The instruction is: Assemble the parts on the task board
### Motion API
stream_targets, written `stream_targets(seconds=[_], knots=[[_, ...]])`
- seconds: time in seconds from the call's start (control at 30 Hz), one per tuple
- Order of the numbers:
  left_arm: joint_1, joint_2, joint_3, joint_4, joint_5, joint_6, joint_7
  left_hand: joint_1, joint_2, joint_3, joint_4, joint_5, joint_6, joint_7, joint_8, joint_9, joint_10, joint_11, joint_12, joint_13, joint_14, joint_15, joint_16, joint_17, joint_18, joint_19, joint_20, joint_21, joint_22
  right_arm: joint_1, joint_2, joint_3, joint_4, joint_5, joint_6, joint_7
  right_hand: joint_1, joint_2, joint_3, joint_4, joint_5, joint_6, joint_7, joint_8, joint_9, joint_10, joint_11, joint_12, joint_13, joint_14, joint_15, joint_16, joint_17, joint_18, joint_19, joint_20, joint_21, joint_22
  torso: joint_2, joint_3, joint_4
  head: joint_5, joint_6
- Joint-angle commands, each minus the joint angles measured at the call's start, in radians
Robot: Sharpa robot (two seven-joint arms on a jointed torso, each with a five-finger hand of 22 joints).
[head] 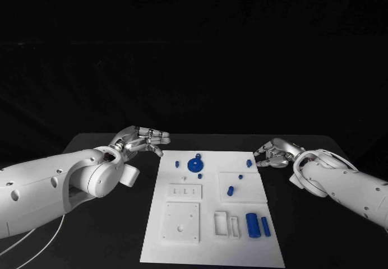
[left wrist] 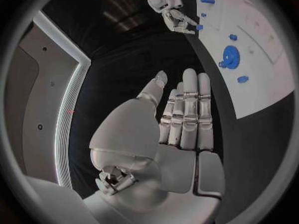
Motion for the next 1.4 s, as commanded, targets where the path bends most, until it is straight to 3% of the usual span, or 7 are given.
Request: stream_targets(seconds=[0.03, 0.23, 0.3, 0.53, 0.67, 1.4], knots=[[0.001, 0.0, 0.001, 0.001, -0.007, 0.017, 0.008, 0.006, -0.003, 0.004, 0.0, -0.003, 0.001, -0.002, -0.001, 0.001, 0.005, 0.001, 0.002, 0.001, -0.004, 0.0, -0.005, -0.001, 0.002, -0.007, -0.001, -0.001, -0.001, -0.006, 0.004, 0.0, -0.002, 0.002, 0.055, 0.015, -0.003, 0.003, -0.002, -0.009, 0.004, -0.008, -0.001, -0.006, -0.001, -0.004, -0.006, -0.005, -0.001, 0.0, -0.001, -0.006, 0.001, -0.006, 0.024, -0.003, 0.001, 0.122, -0.001, -0.0018, -0.0008, 0.0, -0.002], [0.001, -0.001, 0.001, 0.0, -0.008, 0.018, 0.005, 0.006, -0.003, 0.004, 0.0, -0.003, 0.001, -0.002, -0.001, 0.001, 0.005, 0.001, 0.002, 0.001, -0.003, 0.0, -0.005, -0.002, 0.002, -0.007, -0.001, -0.001, -0.001, -0.013, 0.01, 0.0, 0.0, 0.002, 0.064, 0.017, -0.008, 0.007, -0.014, -0.01, 0.003, -0.009, -0.002, -0.005, -0.001, -0.002, -0.006, -0.004, 0.001, 0.001, -0.001, -0.007, 0.002, -0.006, 0.024, -0.003, 0.001, 0.122, -0.003, -0.0022, -0.001, -0.002, -0.003], [0.001, -0.001, 0.001, 0.0, -0.009, 0.016, 0.004, 0.007, -0.003, 0.004, -0.001, -0.003, 0.0, -0.002, -0.001, 0.001, 0.004, 0.001, 0.002, 0.001, -0.003, 0.0, -0.007, -0.003, 0.002, -0.007, -0.001, -0.002, -0.002, -0.014, 0.012, 0.0, 0.001, 0.003, 0.066, 0.017, -0.01, 0.009, -0.029, -0.007, 0.0, -0.01, -0.002, -0.006, -0.001, -0.002, -0.006, -0.004, 0.001, 0.001, -0.001, -0.007, 0.003, -0.006, 0.024, -0.003, 0.0, 0.121, -0.003, -0.0032, -0.0003, -0.004, -0.011], [0.001, -0.003, 0.001, -0.001, -0.011, 0.011, 0.001, 0.007, -0.002, 0.004, -0.002, -0.001, -0.001, -0.001, -0.001, 0.001, -0.002, 0.003, 0.001, 0.001, -0.001, 0.001, -0.007, -0.003, 0.003, -0.006, -0.001, -0.002, -0.002, -0.017, 0.015, 0.0, 0.006, 0.018, 0.071, 0.019, -0.014, 0.015, -0.05, 0.001, 0.001, -0.011, -0.001, -0.005, -0.001, -0.001, -0.005, -0.003, 0.003, 0.002, 0.0, -0.006, 0.006, -0.005, 0.026, -0.003, 0.002, 0.122, -0.003, -0.0024, -0.0016, -0.003, -0.012], [0.001, -0.003, 0.001, -0.001, -0.012, 0.011, 0.0, 0.007, -0.002, 0.004, -0.002, -0.001, -0.001, -0.001, -0.001, 0.001, -0.002, 0.003, 0.001, 0.001, -0.001, 0.001, -0.007, -0.003, 0.003, -0.006, -0.001, -0.002, -0.002, -0.017, 0.015, 0.0, 0.006, 0.024, 0.079, 0.018, -0.012, 0.017, -0.062, 0.006, 0.001, -0.011, -0.001, -0.005, -0.001, 0.0, -0.004, -0.001, 0.004, 0.002, 0.0, -0.004, 0.009, -0.004, 0.026, -0.002, 0.004, 0.122, -0.003, -0.004, -0.0009, -0.004, -0.014], [0.001, -0.007, 0.001, -0.003, -0.018, 0.013, -0.004, 0.008, -0.003, 0.002, -0.002, -0.002, -0.003, 0.0, -0.002, 0.001, -0.013, 0.006, 0.001, 0.001, -0.001, 0.002, -0.007, -0.003, 0.005, -0.005, 0.001, 0.0, -0.001, -0.027, 0.054, 0.0, -0.021, 0.038, 0.056, 0.025, -0.011, 0.03, -0.081, 0.024, -0.044, 0.005, -0.003, -0.006, -0.001, 0.002, -0.002, 0.003, 0.007, 0.003, 0.002, -0.002, 0.012, -0.002, 0.025, 0.001, 0.002, 0.122, -0.003, -0.0034, -0.0007, -0.006, -0.01]])
